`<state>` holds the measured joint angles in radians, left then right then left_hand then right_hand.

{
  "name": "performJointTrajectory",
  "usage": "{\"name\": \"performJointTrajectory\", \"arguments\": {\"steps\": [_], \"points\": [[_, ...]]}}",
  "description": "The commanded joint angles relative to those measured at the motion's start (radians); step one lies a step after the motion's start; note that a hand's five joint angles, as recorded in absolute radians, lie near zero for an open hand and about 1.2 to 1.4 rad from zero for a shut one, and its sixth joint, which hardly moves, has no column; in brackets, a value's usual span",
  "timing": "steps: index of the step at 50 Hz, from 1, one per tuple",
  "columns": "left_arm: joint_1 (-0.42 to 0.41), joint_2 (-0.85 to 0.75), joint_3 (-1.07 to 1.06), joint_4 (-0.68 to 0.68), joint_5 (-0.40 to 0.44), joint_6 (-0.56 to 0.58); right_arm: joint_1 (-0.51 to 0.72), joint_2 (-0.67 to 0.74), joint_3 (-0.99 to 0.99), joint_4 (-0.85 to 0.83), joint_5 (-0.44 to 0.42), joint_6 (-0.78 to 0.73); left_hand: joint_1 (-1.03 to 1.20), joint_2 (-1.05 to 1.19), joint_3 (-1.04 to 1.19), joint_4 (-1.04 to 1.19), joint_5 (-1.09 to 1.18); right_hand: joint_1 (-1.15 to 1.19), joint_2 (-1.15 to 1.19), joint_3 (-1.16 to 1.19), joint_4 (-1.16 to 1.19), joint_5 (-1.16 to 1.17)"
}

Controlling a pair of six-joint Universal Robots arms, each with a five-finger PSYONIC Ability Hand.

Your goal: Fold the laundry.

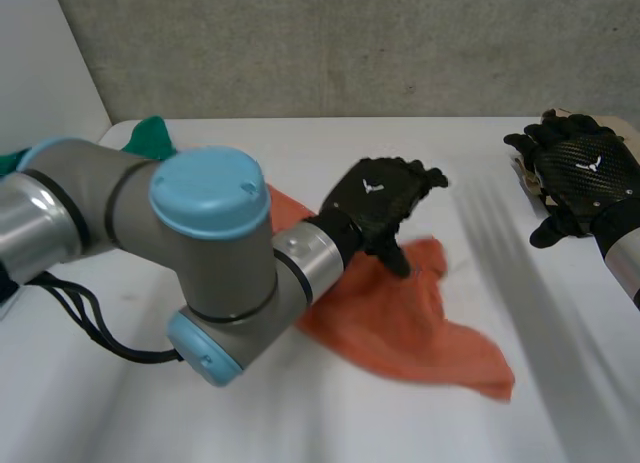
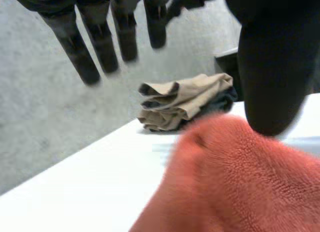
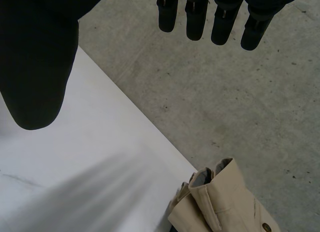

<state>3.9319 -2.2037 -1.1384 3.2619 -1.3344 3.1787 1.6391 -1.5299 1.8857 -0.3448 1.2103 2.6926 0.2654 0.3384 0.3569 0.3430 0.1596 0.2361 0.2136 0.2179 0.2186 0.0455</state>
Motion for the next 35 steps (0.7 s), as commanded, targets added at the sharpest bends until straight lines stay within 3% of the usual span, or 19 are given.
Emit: {"name": "performJointTrajectory", "arguments": {"steps": [1, 7, 15, 20, 25, 29, 35], "points": [[0.039, 0.074, -0.021, -0.002, -0.025, 0.001, 0.008, 0.001, 0.000, 0.010, -0.002, -0.004, -0.011, -0.084, -0.102, -0.088, -0.079, -0.062, -0.039, -0.043, -0.044, -0.045], [0.260, 0.218, -0.121, 0.012, -0.098, 0.035, 0.018, -0.004, -0.025, 0.154, -0.003, -0.007, 0.010, -0.063, -0.082, -0.068, -0.059, -0.062, -0.039, -0.043, -0.044, -0.045], [0.404, 0.146, -0.127, 0.058, -0.078, 0.220, 0.154, 0.001, -0.088, 0.510, -0.014, 0.009, 0.007, -0.066, -0.085, -0.071, -0.062, -0.062, -0.039, -0.043, -0.044, -0.045], [0.483, -0.017, -0.049, 0.075, 0.003, 0.375, 0.274, 0.008, -0.097, 0.446, 0.002, 0.177, 0.010, -0.063, -0.082, -0.068, -0.059, -0.062, -0.039, -0.043, -0.044, -0.045], [0.503, -0.169, 0.054, 0.078, 0.109, 0.477, 0.349, 0.132, -0.132, 0.295, 0.058, 0.418, 0.010, -0.063, -0.082, -0.068, -0.059, -0.062, -0.039, -0.043, -0.044, -0.045], [0.506, -0.266, 0.130, 0.088, 0.172, 0.500, 0.412, 0.244, -0.190, 0.251, 0.148, 0.477, 0.016, -0.057, -0.076, -0.062, -0.053, -0.062, -0.039, -0.043, -0.044, -0.045], [0.506, -0.381, 0.236, 0.068, 0.173, 0.504, 0.519, 0.419, -0.335, 0.242, 0.281, 0.474, 0.100, 0.027, 0.009, 0.023, 0.032, -0.062, -0.039, -0.043, -0.044, -0.045]]}}
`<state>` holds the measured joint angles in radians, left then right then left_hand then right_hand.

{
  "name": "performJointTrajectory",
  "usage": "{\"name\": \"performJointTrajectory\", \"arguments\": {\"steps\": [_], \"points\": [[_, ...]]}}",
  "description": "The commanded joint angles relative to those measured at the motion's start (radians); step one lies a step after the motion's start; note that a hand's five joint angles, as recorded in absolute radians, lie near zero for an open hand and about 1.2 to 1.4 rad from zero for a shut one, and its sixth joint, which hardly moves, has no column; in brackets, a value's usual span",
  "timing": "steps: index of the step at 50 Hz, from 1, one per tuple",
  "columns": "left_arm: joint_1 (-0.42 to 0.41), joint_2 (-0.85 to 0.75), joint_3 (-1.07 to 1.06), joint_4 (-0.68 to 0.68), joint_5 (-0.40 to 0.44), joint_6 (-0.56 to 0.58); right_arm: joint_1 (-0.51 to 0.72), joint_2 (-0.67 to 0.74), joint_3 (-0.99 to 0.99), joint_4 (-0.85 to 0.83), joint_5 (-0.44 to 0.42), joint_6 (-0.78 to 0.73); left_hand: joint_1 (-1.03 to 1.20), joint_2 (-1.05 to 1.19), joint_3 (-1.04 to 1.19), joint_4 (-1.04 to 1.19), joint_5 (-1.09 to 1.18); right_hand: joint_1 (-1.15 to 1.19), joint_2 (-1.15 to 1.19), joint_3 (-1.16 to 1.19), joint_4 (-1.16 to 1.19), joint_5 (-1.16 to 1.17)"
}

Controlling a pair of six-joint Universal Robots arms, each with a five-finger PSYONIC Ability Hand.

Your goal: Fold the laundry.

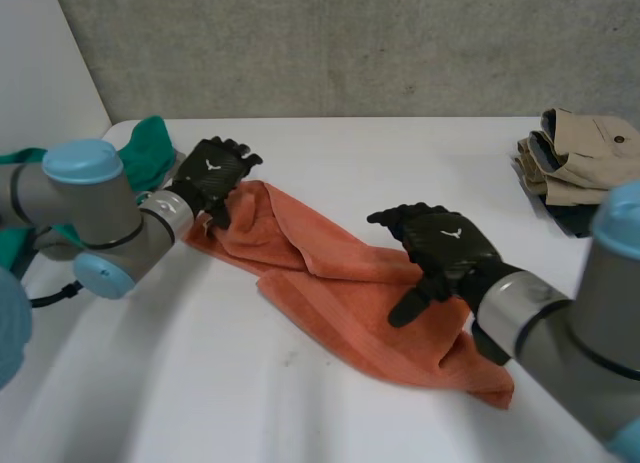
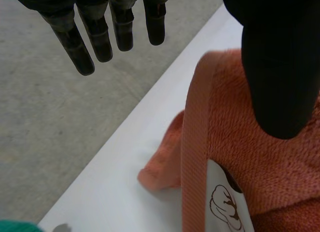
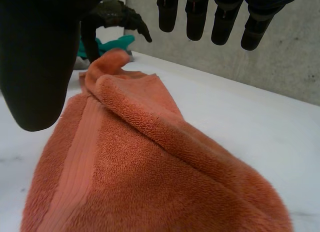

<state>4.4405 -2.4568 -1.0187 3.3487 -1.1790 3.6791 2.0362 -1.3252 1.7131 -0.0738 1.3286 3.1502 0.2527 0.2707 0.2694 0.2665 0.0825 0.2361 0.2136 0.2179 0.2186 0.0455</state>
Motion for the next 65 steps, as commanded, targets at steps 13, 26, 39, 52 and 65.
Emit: {"name": "performJointTrajectory", "arguments": {"steps": [13, 26, 39, 52, 65], "points": [[-0.023, 0.014, -0.041, -0.049, -0.123, 0.007, 0.147, 0.503, -0.423, -0.046, 0.218, -0.042, 1.144, 1.126, 1.127, 1.130, 1.139, 1.032, 1.055, 1.050, 1.050, 1.048], [-0.130, 0.445, -0.440, -0.244, -0.225, 0.006, 0.078, 0.238, -0.372, -0.077, 0.219, -0.208, 1.144, 1.126, 1.127, 1.130, 1.139, 1.160, 1.183, 1.178, 1.178, 1.176], [-0.435, 0.640, -0.702, -0.357, -0.260, -0.141, -0.011, 0.127, -0.366, 0.207, 0.101, -0.636, 0.813, 0.795, 0.796, 0.799, 0.808, 1.160, 1.183, 1.178, 1.178, 1.176], [-0.242, 0.703, -0.632, -0.235, -0.392, -0.191, -0.053, 0.052, -0.277, 0.269, 0.014, -0.717, 0.034, 0.016, 0.018, 0.020, 0.030, 1.160, 1.183, 1.178, 1.178, 1.176], [-0.219, 0.475, -0.537, -0.129, -0.277, -0.304, -0.080, -0.252, -0.159, 0.279, -0.305, -0.664, -0.004, -0.022, -0.021, -0.018, -0.008, 1.160, 1.183, 1.178, 1.178, 1.176]]}}
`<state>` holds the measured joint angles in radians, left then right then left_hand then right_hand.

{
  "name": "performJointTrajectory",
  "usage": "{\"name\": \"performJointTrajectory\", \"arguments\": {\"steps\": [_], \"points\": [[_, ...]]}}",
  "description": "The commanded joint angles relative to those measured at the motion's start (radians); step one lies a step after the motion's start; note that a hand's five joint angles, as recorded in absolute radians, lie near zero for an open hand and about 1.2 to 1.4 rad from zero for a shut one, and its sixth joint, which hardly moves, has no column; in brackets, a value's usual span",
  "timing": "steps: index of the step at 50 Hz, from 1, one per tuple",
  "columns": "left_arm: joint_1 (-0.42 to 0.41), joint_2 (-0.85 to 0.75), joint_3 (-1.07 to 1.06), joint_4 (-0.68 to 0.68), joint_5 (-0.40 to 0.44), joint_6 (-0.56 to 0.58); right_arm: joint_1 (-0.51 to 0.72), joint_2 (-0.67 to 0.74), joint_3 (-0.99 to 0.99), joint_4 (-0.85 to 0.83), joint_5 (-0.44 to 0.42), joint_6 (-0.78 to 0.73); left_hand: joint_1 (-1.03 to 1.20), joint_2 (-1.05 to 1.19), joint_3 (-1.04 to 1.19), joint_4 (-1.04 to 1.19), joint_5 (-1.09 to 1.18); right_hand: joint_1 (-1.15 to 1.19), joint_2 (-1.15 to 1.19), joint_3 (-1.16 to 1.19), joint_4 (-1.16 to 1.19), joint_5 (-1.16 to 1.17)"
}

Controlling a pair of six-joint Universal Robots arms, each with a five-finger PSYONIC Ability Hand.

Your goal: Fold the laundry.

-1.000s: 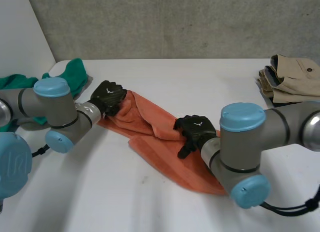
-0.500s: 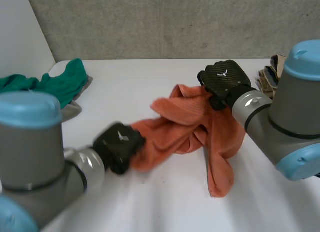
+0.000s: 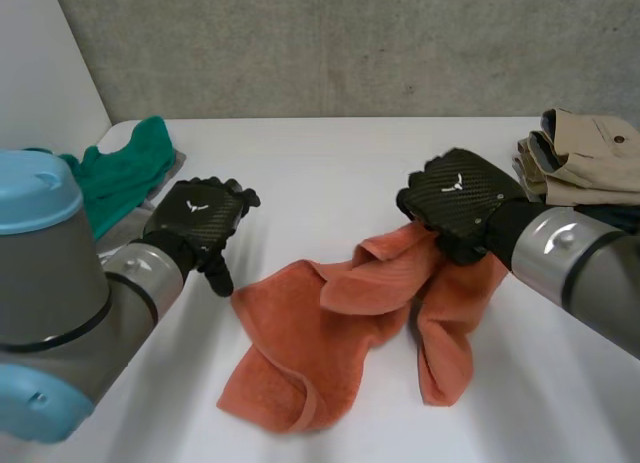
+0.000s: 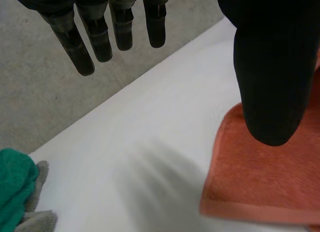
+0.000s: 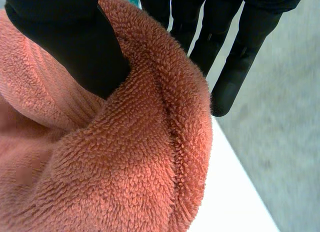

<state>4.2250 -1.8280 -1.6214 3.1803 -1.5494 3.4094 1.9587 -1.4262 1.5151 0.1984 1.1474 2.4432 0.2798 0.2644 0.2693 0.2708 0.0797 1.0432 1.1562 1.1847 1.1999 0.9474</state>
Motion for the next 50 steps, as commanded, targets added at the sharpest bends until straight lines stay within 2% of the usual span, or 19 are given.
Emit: {"name": "performJointTrajectory", "arguments": {"steps": [1, 12, 13, 14, 17, 20, 23, 26, 33, 36, 40, 41, 44, 48, 50], "points": [[-0.005, -0.172, 0.075, 0.041, 0.104, -0.036, -0.001, -0.186, 0.039, 0.010, -0.135, 0.065, -0.031, -0.016, -0.021, -0.022, -0.005, 0.353, 0.240, 0.212, 0.196, 0.274], [-0.048, -0.390, 0.247, 0.035, 0.209, -0.068, -0.006, -0.364, 0.033, 0.001, -0.235, 0.187, 0.019, 0.034, 0.029, 0.028, 0.044, 0.353, 0.240, 0.212, 0.196, 0.274], [-0.053, -0.398, 0.253, 0.033, 0.212, -0.073, -0.007, -0.376, 0.033, 0.001, -0.239, 0.197, 0.103, 0.119, 0.114, 0.112, 0.129, 0.353, 0.240, 0.212, 0.196, 0.274], [-0.056, -0.405, 0.264, 0.032, 0.212, -0.081, -0.011, -0.379, 0.034, 0.003, -0.242, 0.200, 0.470, 0.486, 0.481, 0.479, 0.496, 0.353, 0.240, 0.212, 0.196, 0.274], [-0.046, -0.398, 0.265, 0.032, 0.192, -0.088, -0.050, -0.381, 0.033, 0.010, -0.239, 0.214, 1.114, 1.130, 1.125, 1.123, 1.140, 0.353, 0.240, 0.212, 0.196, 0.274], [-0.043, -0.386, 0.253, 0.032, 0.163, -0.087, -0.145, -0.367, 0.039, 0.042, -0.241, 0.209, 1.116, 1.132, 1.127, 1.125, 1.142, 0.353, 0.240, 0.212, 0.196, 0.274], [-0.020, -0.303, 0.223, 0.029, 0.124, -0.087, -0.227, -0.343, 0.036, 0.096, -0.244, 0.201, 1.116, 1.132, 1.127, 1.125, 1.142, 0.353, 0.240, 0.212, 0.196, 0.274], [-0.004, -0.203, 0.154, 0.029, 0.123, -0.084, -0.310, -0.251, 0.011, 0.167, -0.255, 0.191, 1.116, 1.132, 1.127, 1.125, 1.142, 0.353, 0.240, 0.212, 0.196, 0.274], [-0.043, -0.068, 0.045, 0.035, 0.117, -0.088, -0.331, -0.024, -0.111, 0.328, -0.203, 0.024, 1.116, 1.132, 1.127, 1.125, 1.142, 0.353, 0.240, 0.212, 0.196, 0.274], [-0.077, -0.066, 0.034, 0.040, 0.106, -0.082, -0.324, 0.091, -0.180, 0.340, -0.115, -0.073, 1.116, 1.132, 1.127, 1.125, 1.142, 0.337, 0.224, 0.195, 0.180, 0.258], [-0.089, -0.094, 0.041, 0.041, 0.101, -0.079, -0.310, 0.232, -0.260, 0.302, 0.000, -0.133, 1.116, 1.132, 1.127, 1.125, 1.142, -0.571, -0.684, -0.713, -0.728, -0.650], [-0.088, -0.105, 0.046, 0.041, 0.101, -0.079, -0.287, 0.281, -0.292, 0.259, 0.047, -0.129, 1.116, 1.132, 1.127, 1.125, 1.142, -0.869, -0.982, -1.010, -1.025, -0.947], [-0.083, -0.143, 0.069, 0.041, 0.086, -0.079, -0.229, 0.322, -0.311, 0.175, 0.103, -0.113, 1.116, 1.132, 1.127, 1.125, 1.142, -0.869, -0.982, -1.010, -1.025, -0.947], [-0.073, -0.160, 0.091, 0.032, 0.035, -0.081, -0.141, 0.306, -0.242, 0.014, 0.195, 0.012, 1.116, 1.132, 1.127, 1.125, 1.142, -0.869, -0.982, -1.010, -1.025, -0.947], [-0.056, -0.159, 0.091, 0.032, 0.002, -0.081, -0.138, 0.271, -0.204, -0.014, 0.204, 0.074, 1.116, 1.132, 1.127, 1.125, 1.142, -0.869, -0.982, -1.010, -1.025, -0.947]]}}
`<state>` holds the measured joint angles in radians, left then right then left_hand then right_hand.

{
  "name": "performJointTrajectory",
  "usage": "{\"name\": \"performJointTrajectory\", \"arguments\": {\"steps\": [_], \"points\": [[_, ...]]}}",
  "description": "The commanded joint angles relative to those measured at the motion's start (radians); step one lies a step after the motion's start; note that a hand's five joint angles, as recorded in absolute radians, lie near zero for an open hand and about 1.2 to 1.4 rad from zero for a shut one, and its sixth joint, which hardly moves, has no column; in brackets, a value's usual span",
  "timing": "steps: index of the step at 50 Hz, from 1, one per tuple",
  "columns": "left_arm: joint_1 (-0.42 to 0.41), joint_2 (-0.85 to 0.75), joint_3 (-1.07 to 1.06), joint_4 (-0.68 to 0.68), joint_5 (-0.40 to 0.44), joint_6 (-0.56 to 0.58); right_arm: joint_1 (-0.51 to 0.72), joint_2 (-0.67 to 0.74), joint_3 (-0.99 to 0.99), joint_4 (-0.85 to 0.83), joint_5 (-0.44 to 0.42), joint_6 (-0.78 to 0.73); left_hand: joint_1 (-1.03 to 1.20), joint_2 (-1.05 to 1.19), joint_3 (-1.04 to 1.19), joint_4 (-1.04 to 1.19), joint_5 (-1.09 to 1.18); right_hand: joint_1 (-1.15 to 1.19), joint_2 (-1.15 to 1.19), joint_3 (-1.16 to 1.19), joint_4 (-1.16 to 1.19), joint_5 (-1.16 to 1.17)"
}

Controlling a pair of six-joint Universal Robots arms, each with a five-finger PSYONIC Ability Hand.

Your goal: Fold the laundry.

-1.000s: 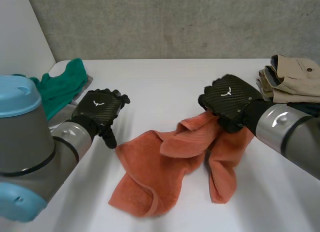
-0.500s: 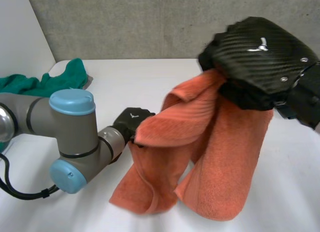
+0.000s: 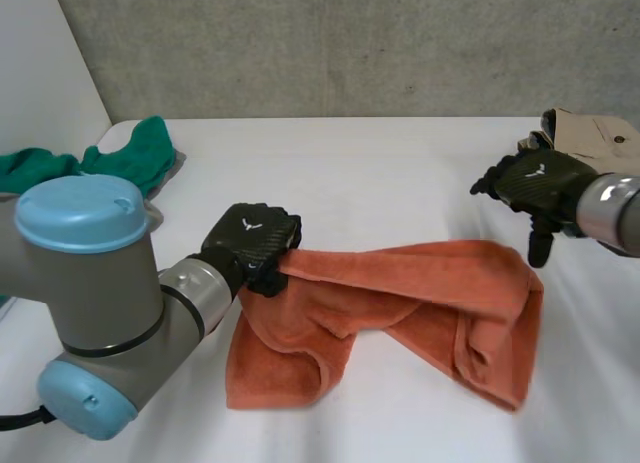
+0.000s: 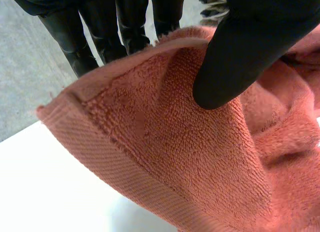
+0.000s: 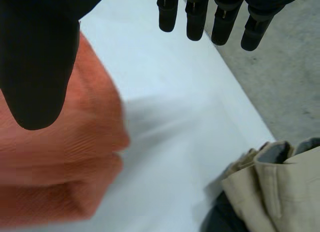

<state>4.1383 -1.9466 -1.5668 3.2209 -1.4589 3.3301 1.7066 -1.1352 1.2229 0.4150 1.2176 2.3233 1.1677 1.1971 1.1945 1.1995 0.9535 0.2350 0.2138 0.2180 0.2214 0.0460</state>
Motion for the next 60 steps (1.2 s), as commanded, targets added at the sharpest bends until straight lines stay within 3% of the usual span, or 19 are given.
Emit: {"name": "performJointTrajectory", "arguments": {"steps": [1, 5, 11, 21, 33, 39, 43, 44, 46, 49, 53, 56, 60], "points": [[0.036, -0.038, 0.034, -0.010, -0.098, 0.000, 0.114, -0.044, 0.107, -0.242, 0.140, 0.226, 0.229, 0.199, 0.202, 0.197, 0.268, -0.060, -0.039, -0.043, -0.047, -0.046], [0.060, -0.025, 0.028, -0.010, -0.115, 0.002, 0.111, -0.205, 0.225, -0.257, 0.145, 0.437, 0.229, 0.199, 0.202, 0.197, 0.268, -0.060, -0.039, -0.043, -0.047, -0.046], [0.068, 0.037, 0.021, -0.012, -0.117, -0.004, 0.079, -0.296, 0.364, -0.245, 0.151, 0.674, 0.229, 0.199, 0.202, 0.197, 0.268, -0.060, -0.039, -0.043, -0.047, -0.046], [0.068, 0.090, 0.024, -0.009, -0.120, -0.003, 0.080, -0.339, 0.655, -0.301, 0.143, 0.788, 0.229, 0.199, 0.202, 0.197, 0.268, 0.005, 0.027, 0.022, 0.019, 0.020], [0.071, 0.109, 0.028, -0.007, -0.121, 0.003, 0.100, -0.279, 0.800, -0.564, 0.183, 0.709, 0.229, 0.199, 0.202, 0.197, 0.268, 0.208, 0.229, 0.225, 0.222, 0.223], [0.072, 0.107, 0.027, -0.006, -0.123, -0.001, 0.102, -0.130, 0.764, -0.670, 0.309, 0.633, 0.229, 0.199, 0.202, 0.197, 0.268, 0.387, 0.408, 0.404, 0.400, 0.401], [0.072, 0.117, 0.024, -0.009, -0.124, 0.000, 0.096, -0.095, 0.733, -0.691, 0.358, 0.593, 0.229, 0.199, 0.202, 0.197, 0.268, 0.783, 0.804, 0.800, 0.796, 0.797], [0.074, 0.124, 0.024, -0.009, -0.124, 0.000, 0.090, -0.092, 0.719, -0.693, 0.361, 0.584, 0.229, 0.199, 0.202, 0.197, 0.268, 1.057, 1.078, 1.074, 1.070, 1.071], [0.079, 0.146, 0.022, -0.010, -0.123, 0.000, 0.088, -0.092, 0.705, -0.691, 0.364, 0.574, 0.229, 0.199, 0.202, 0.197, 0.268, 1.161, 1.182, 1.178, 1.175, 1.176], [0.086, 0.182, 0.021, -0.013, -0.123, 0.000, 0.085, -0.142, 0.675, -0.670, 0.353, 0.556, 0.229, 0.199, 0.202, 0.197, 0.268, 1.161, 1.182, 1.178, 1.175, 1.176], [0.103, 0.268, 0.021, -0.046, -0.121, 0.002, 0.056, -0.397, 0.607, -0.607, 0.329, 0.470, 0.229, 0.199, 0.202, 0.197, 0.268, 1.161, 1.182, 1.178, 1.175, 1.176], [0.117, 0.330, 0.025, -0.078, -0.120, 0.005, -0.002, -0.498, 0.479, -0.443, 0.236, 0.340, 0.229, 0.199, 0.202, 0.197, 0.268, 1.161, 1.182, 1.178, 1.175, 1.176], [0.143, 0.422, 0.028, -0.111, -0.112, 0.006, -0.056, -0.506, 0.345, -0.251, 0.132, 0.263, 0.229, 0.199, 0.202, 0.197, 0.268, 1.161, 1.182, 1.178, 1.175, 1.176]]}}
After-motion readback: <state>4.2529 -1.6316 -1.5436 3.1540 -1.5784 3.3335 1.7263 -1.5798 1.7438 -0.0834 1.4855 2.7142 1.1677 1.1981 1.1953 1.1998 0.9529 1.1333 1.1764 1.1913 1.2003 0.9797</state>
